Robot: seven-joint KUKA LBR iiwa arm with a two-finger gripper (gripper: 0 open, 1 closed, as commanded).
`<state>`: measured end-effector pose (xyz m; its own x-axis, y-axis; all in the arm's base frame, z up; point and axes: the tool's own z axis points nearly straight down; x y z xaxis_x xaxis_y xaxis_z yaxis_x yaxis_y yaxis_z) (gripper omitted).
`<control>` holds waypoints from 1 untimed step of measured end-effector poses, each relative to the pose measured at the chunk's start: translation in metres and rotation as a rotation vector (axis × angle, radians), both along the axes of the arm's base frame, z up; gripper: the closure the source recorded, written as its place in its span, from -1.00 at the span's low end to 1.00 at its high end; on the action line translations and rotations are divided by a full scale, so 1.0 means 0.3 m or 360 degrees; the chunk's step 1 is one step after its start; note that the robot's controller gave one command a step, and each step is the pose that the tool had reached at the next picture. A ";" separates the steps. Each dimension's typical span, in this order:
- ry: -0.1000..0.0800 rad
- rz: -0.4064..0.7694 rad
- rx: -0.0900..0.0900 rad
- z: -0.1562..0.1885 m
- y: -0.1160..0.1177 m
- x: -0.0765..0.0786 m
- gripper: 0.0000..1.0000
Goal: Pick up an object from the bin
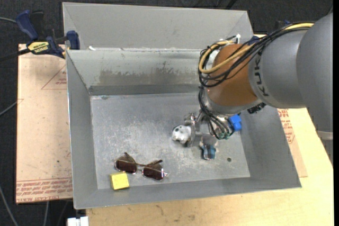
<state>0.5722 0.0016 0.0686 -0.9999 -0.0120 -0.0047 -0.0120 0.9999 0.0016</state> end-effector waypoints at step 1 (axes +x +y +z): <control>0.0002 -0.0018 0.0000 0.005 0.000 -0.001 1.00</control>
Offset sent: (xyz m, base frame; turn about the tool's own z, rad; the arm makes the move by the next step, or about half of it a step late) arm -0.0001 0.0002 0.1122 0.0000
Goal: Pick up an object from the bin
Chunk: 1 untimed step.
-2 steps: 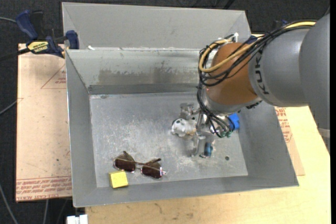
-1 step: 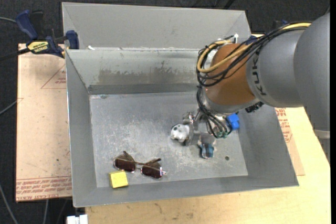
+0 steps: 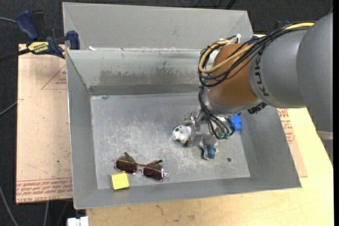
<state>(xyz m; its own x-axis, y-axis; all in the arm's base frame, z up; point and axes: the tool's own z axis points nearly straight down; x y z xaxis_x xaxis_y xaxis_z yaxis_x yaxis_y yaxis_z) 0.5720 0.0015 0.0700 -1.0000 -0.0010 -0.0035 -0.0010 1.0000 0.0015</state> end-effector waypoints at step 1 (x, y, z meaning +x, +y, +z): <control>0.0009 0.0001 0.0000 0.012 0.000 -0.005 1.00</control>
Offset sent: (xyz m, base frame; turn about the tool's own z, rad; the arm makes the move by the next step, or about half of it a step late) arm -0.0001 0.0000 0.0115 0.0000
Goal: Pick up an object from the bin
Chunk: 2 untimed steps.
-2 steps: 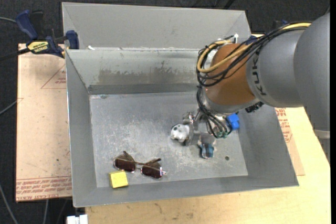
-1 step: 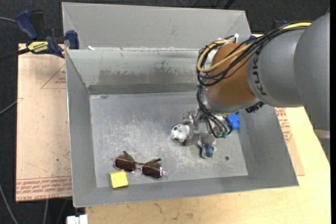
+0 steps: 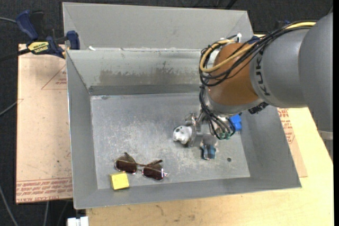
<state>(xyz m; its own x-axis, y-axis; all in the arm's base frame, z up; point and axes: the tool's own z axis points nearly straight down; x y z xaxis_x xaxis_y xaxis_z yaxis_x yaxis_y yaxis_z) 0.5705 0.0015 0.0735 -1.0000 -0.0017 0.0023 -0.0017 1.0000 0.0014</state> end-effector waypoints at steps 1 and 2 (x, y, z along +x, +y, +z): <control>0.0012 0.0002 0.0000 0.068 0.000 -0.008 1.00; -0.0003 0.0003 0.0000 0.144 0.000 0.001 1.00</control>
Offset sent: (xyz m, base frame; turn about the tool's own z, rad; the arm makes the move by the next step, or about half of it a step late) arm 0.0001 -0.0001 0.0014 0.0000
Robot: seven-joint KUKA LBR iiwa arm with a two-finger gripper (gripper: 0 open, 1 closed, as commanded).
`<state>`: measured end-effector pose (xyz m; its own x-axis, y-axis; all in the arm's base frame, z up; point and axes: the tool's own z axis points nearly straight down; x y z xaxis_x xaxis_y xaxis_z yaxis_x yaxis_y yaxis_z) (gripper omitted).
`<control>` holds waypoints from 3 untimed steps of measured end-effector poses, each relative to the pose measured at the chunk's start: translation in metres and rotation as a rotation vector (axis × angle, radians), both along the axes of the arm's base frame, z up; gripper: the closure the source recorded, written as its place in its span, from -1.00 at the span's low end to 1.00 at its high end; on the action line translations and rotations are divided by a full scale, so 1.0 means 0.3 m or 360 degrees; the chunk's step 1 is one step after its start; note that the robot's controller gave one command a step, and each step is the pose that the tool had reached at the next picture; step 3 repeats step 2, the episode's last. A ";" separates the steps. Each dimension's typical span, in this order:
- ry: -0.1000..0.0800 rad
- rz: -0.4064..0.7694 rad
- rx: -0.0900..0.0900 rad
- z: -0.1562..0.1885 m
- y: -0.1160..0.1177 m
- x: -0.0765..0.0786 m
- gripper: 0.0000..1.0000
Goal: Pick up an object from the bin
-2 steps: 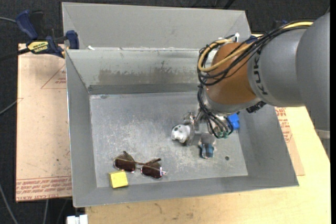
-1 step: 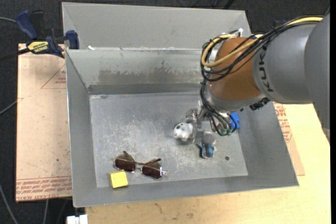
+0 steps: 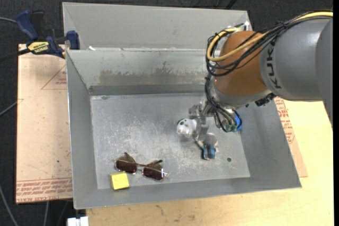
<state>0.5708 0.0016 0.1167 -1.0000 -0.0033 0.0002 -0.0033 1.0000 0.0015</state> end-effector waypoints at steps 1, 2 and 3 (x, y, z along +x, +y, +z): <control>-0.0005 0.0001 0.0000 0.039 0.000 0.002 1.00; 0.0007 0.0001 0.0000 0.104 0.000 -0.005 1.00; 0.0007 0.0001 0.0000 0.104 0.000 -0.005 1.00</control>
Offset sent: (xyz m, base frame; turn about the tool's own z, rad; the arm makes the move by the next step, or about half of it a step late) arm 0.0000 0.0001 0.0085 0.0000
